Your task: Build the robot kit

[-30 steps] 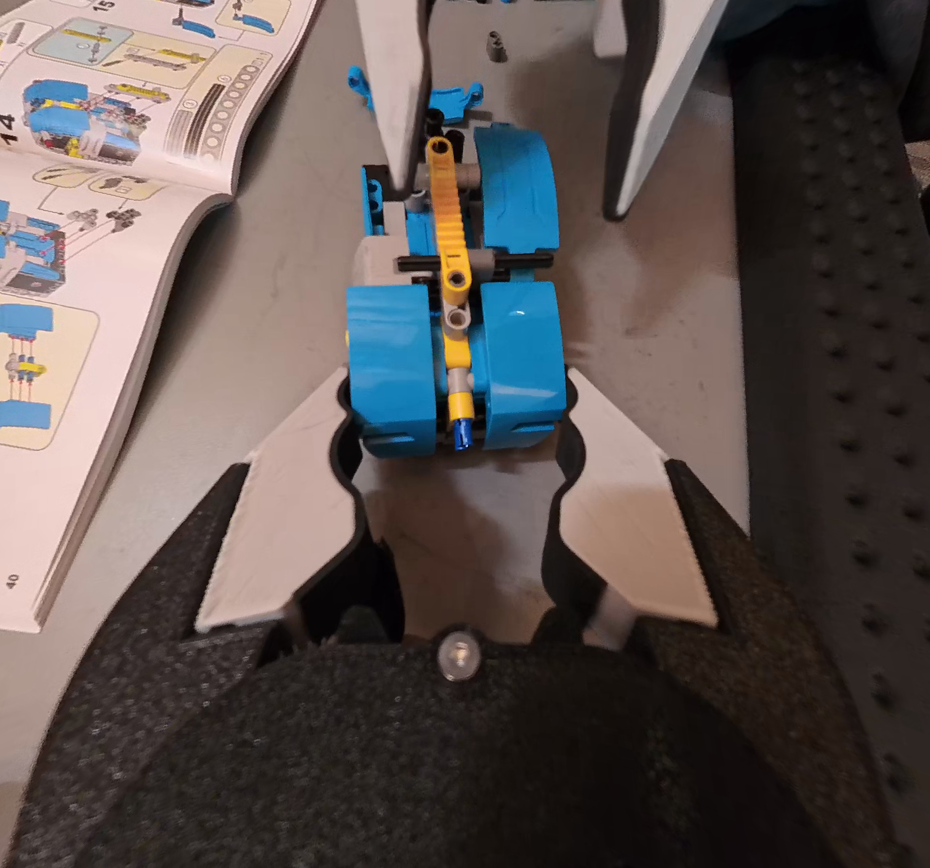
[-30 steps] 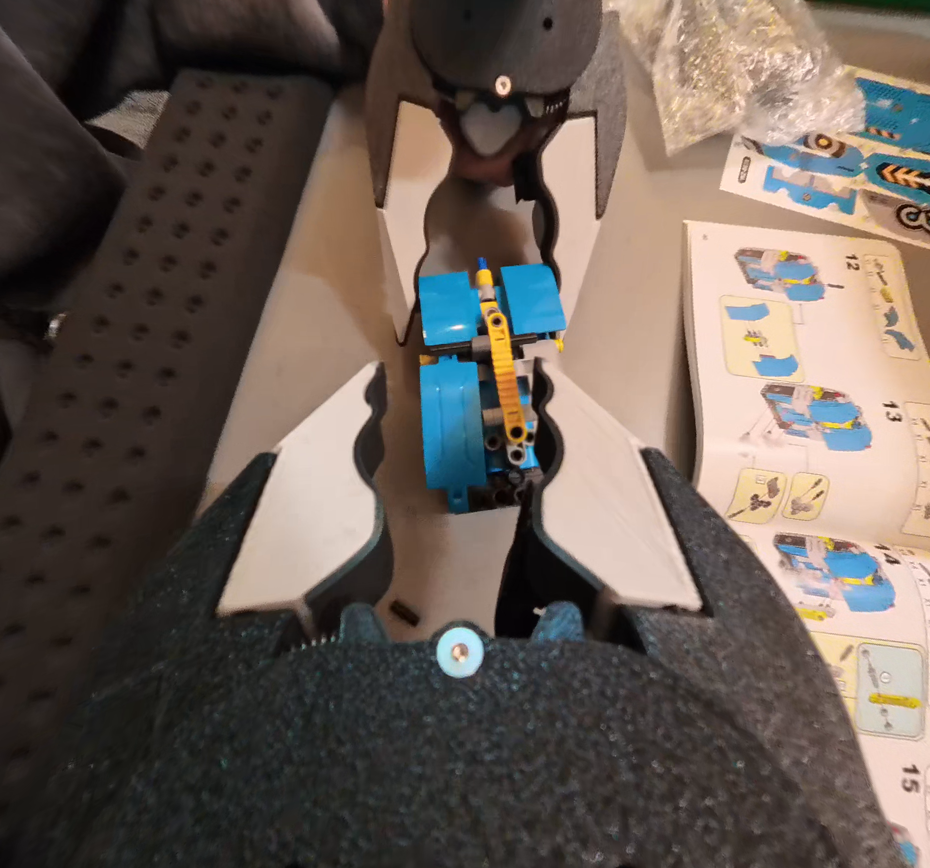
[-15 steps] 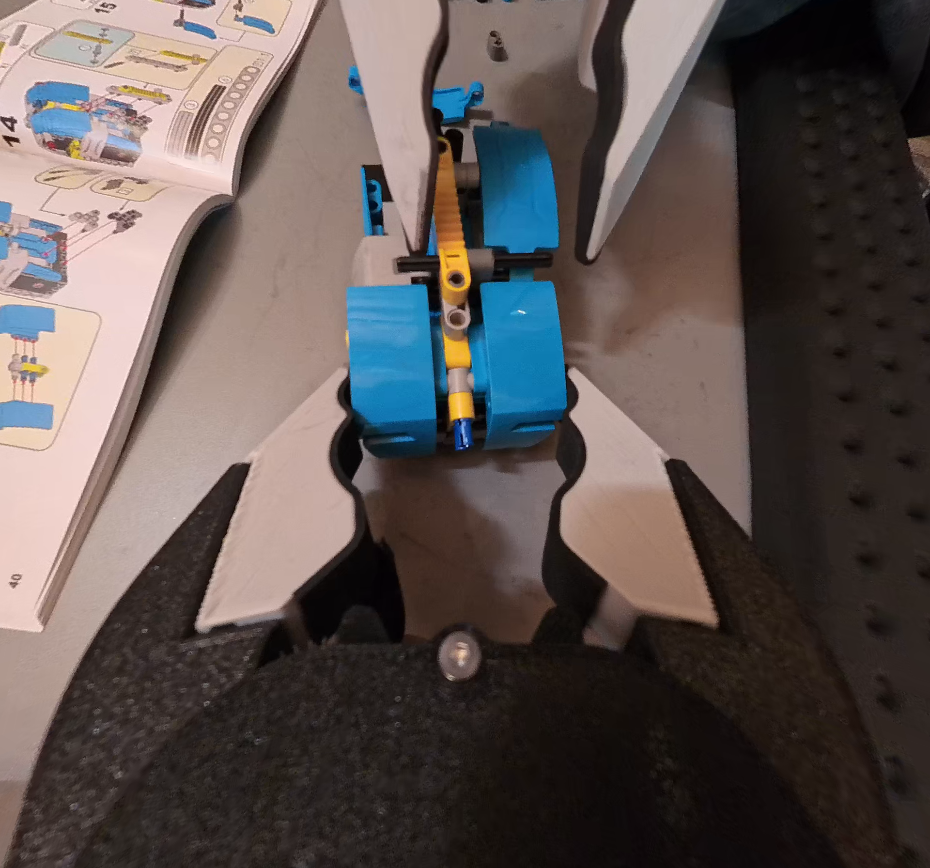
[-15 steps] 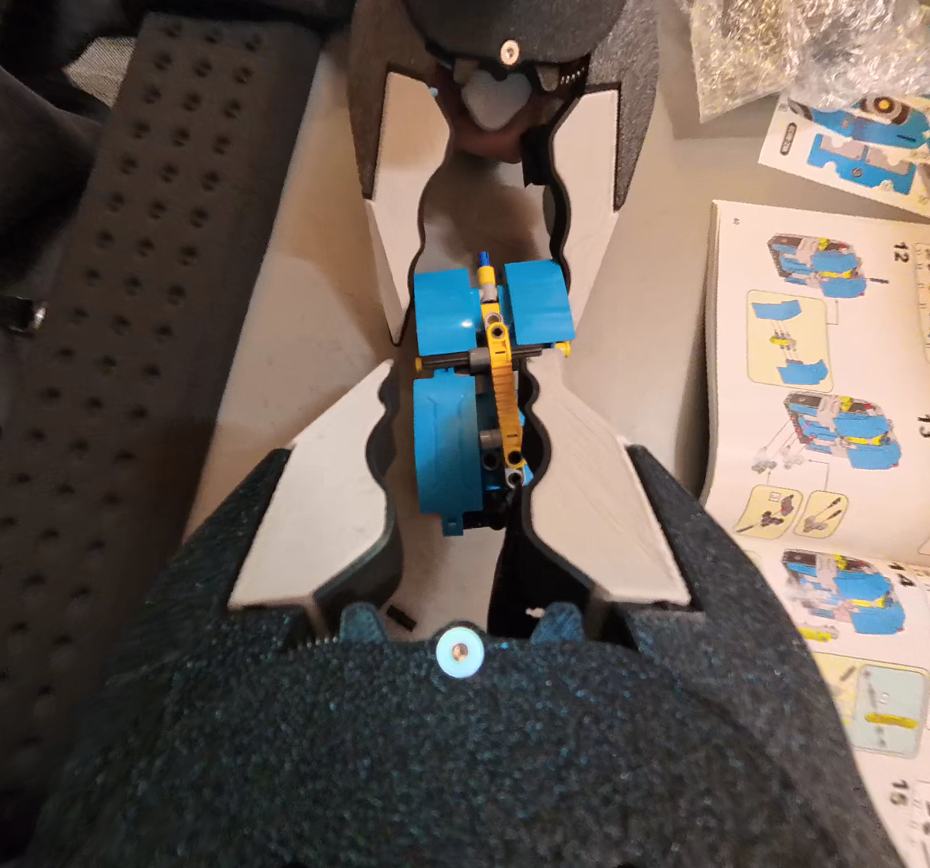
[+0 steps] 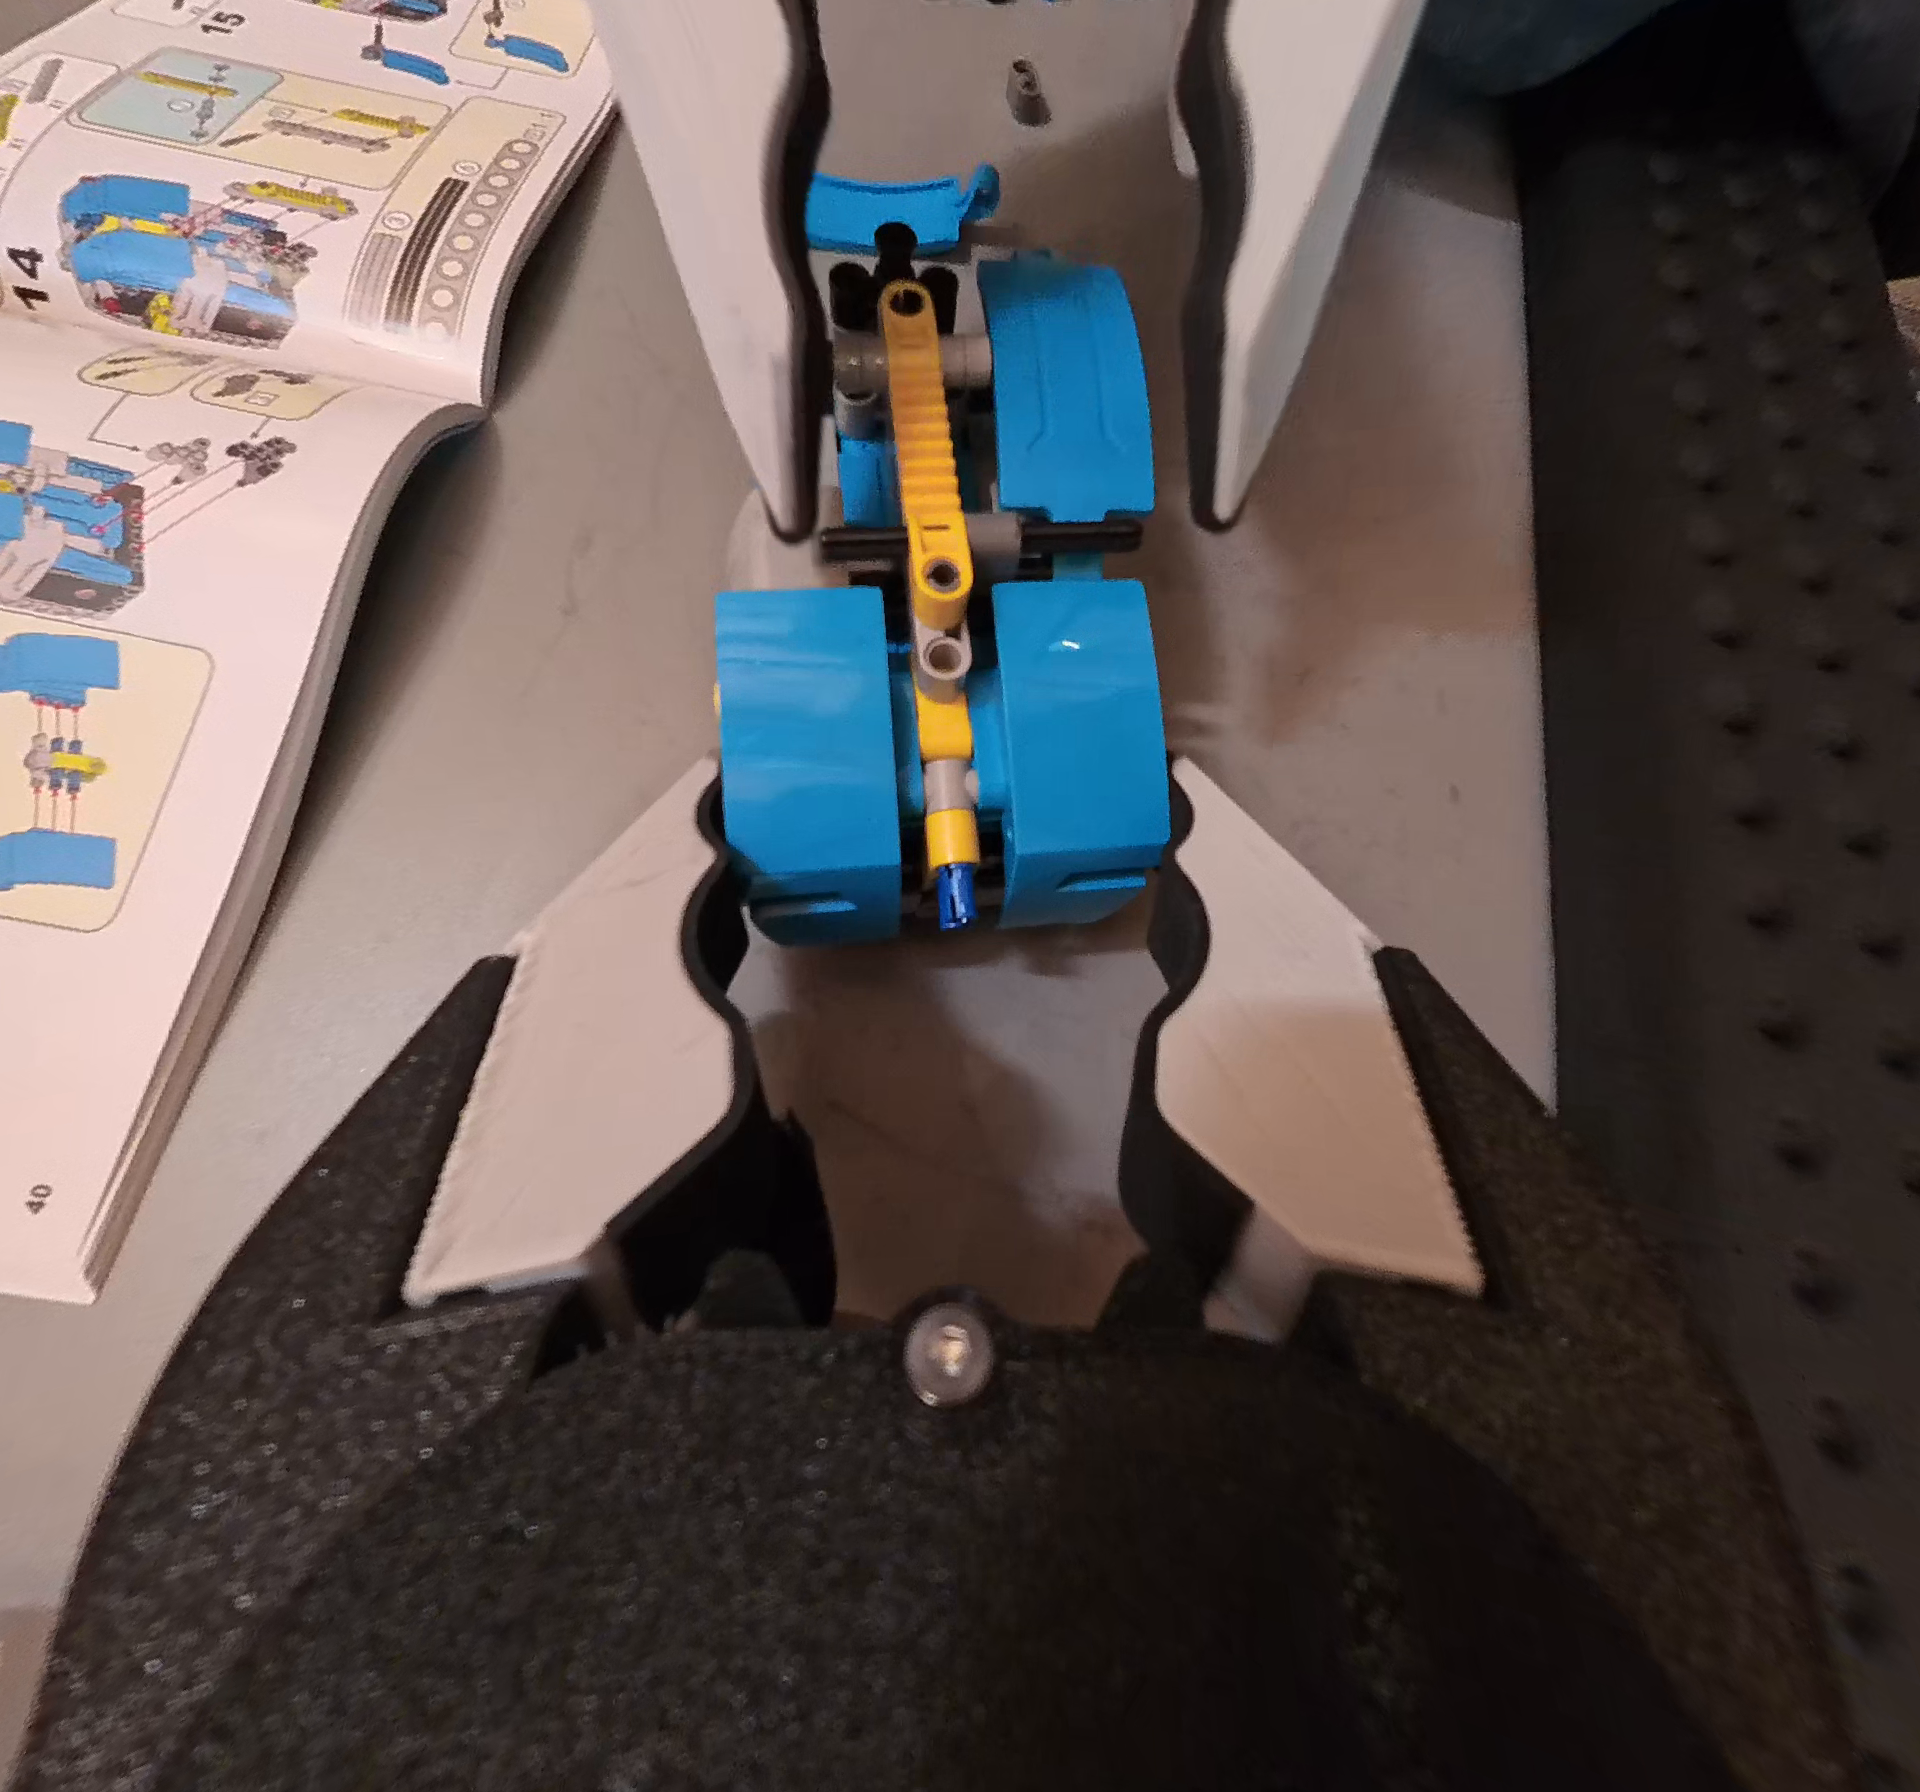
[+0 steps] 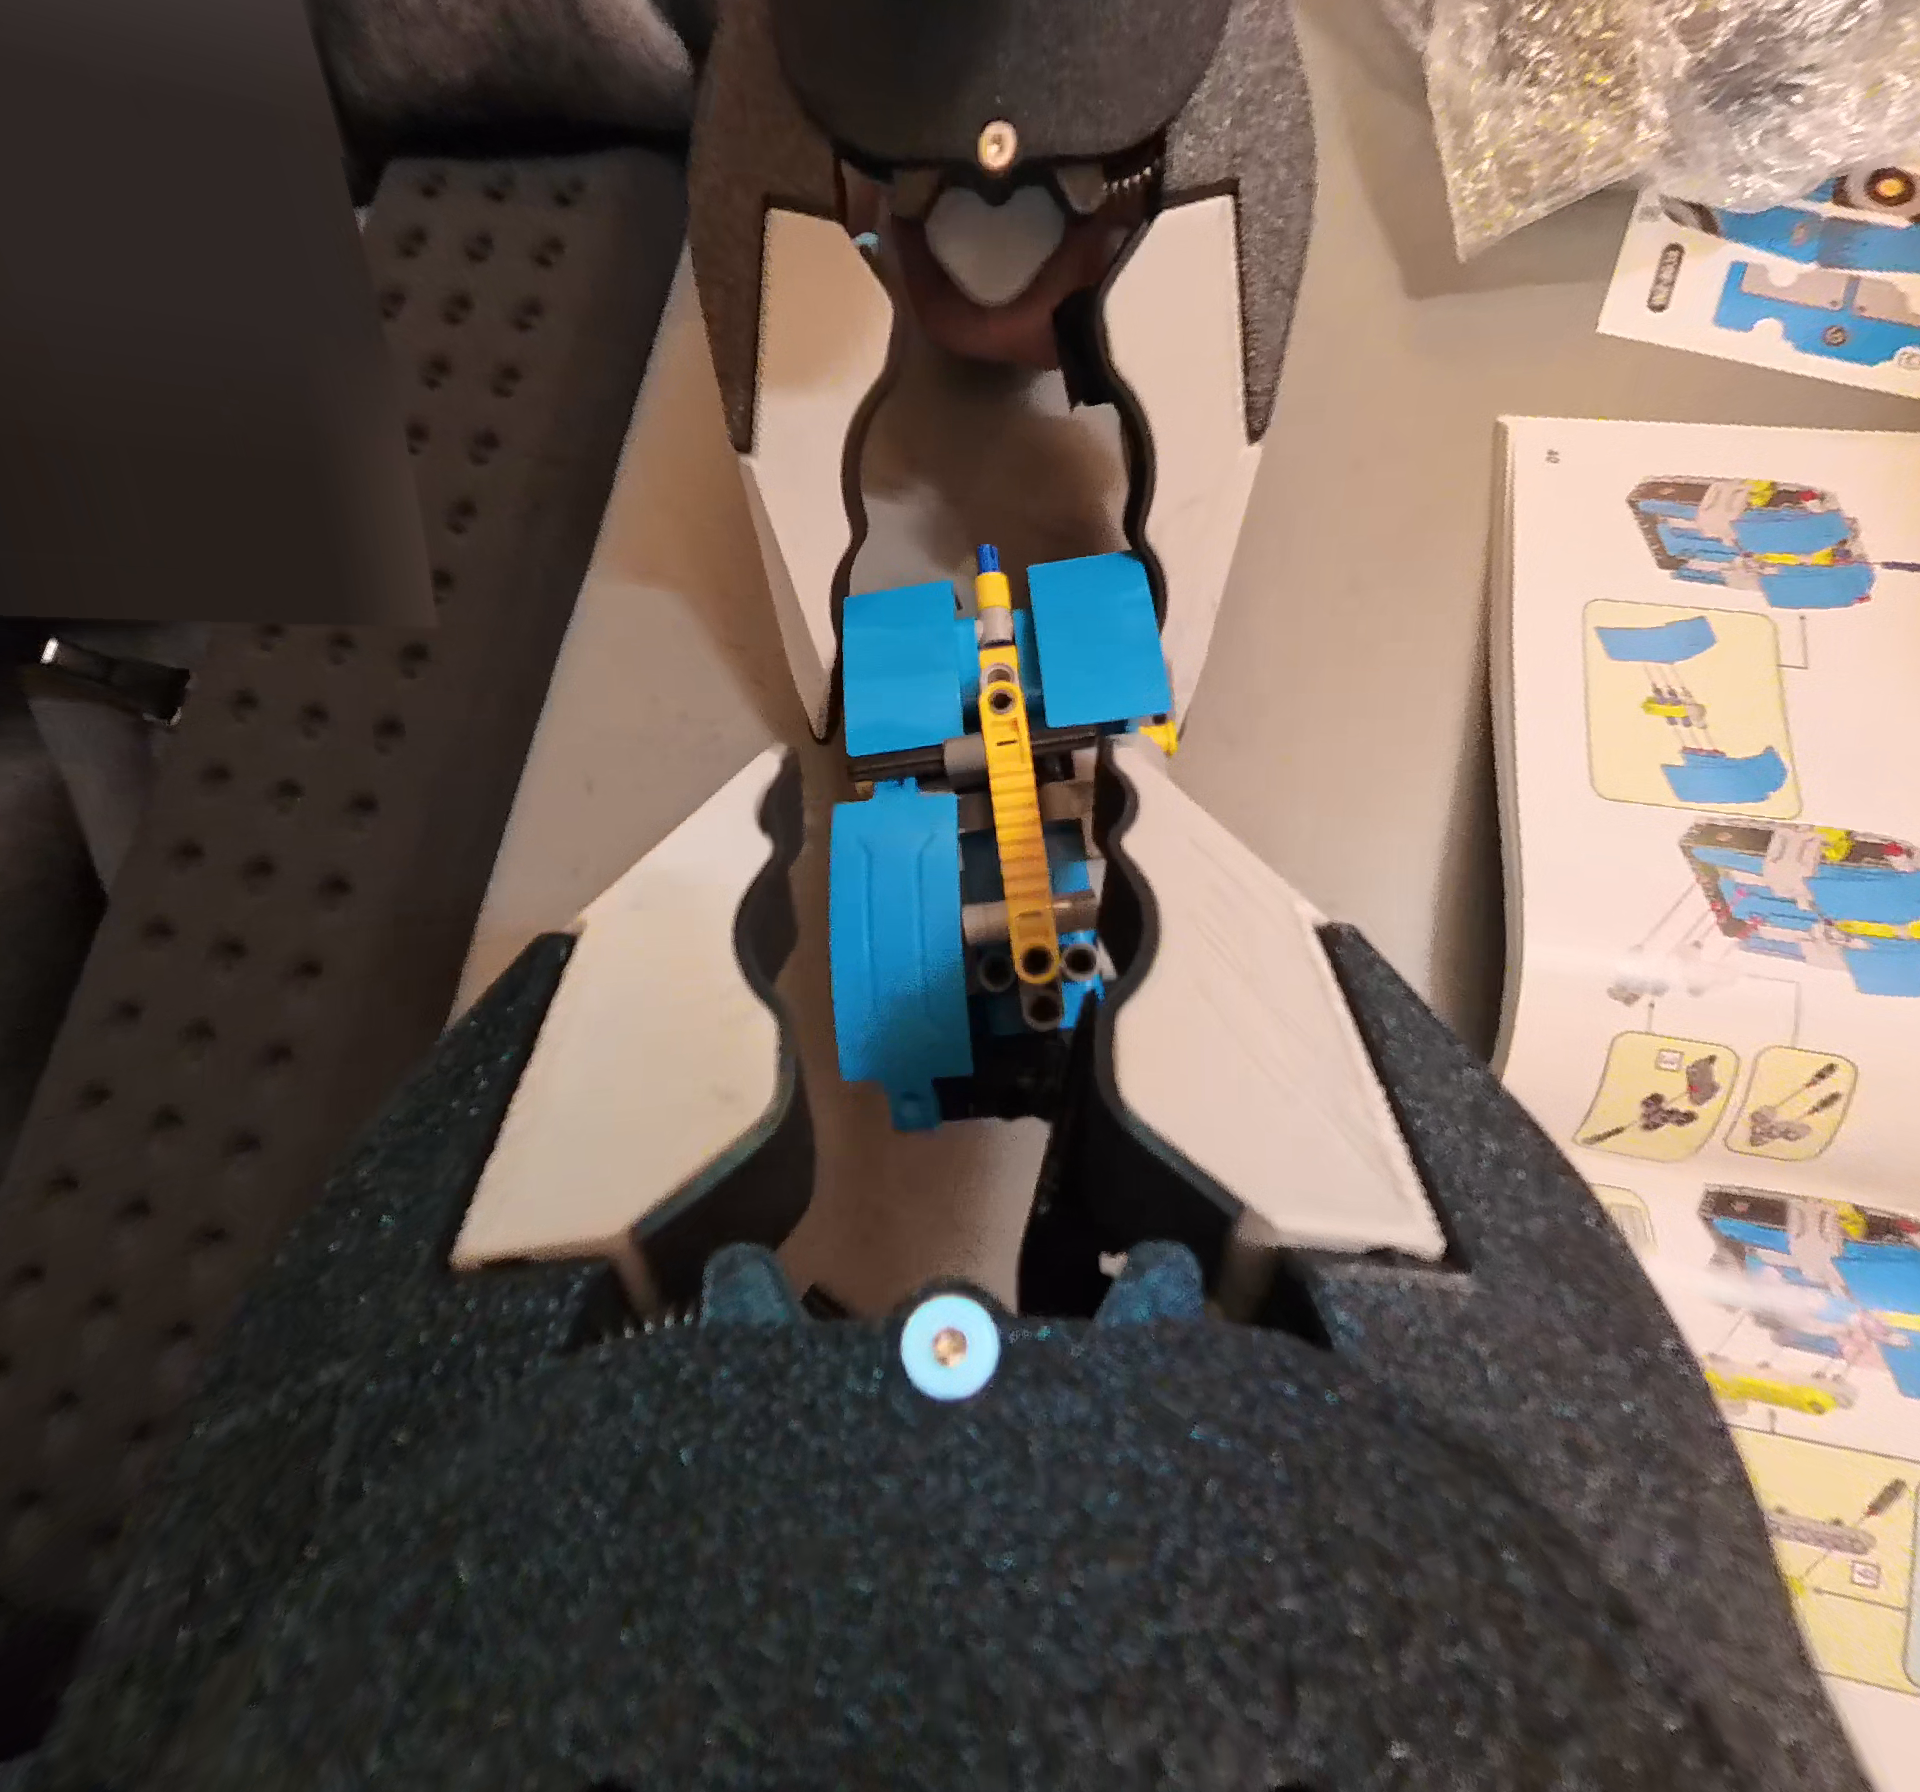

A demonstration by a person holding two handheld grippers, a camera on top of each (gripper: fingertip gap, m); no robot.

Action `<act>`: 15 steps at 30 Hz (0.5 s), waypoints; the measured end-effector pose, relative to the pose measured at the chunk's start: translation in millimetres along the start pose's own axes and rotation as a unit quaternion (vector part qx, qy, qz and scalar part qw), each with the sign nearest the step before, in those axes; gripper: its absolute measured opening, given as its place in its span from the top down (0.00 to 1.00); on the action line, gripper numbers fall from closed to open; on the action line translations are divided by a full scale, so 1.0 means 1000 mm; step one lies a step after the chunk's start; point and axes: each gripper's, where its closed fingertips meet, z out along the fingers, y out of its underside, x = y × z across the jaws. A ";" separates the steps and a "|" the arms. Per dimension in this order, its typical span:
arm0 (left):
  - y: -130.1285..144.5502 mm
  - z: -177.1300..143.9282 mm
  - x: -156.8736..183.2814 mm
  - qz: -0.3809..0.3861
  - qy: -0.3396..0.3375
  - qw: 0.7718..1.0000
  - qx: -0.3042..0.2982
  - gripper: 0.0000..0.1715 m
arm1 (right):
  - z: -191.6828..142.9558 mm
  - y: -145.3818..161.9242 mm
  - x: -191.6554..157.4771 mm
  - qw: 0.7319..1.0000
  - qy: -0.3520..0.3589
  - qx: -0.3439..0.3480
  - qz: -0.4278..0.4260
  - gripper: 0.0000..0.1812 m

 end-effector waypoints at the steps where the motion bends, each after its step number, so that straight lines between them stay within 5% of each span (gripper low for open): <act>1: 0.000 0.000 0.000 0.000 0.000 1.000 0.000 0.54 | -0.003 -0.001 0.002 1.000 0.000 0.009 0.006 0.70; 8: 0.000 0.000 0.000 -0.003 0.003 1.000 0.000 0.54 | 0.000 0.002 0.005 1.000 0.007 0.010 -0.012 0.69; 15: 0.000 0.000 0.000 -0.001 0.002 1.000 0.000 0.54 | 0.003 0.002 0.006 0.993 0.086 -0.021 -0.079 0.71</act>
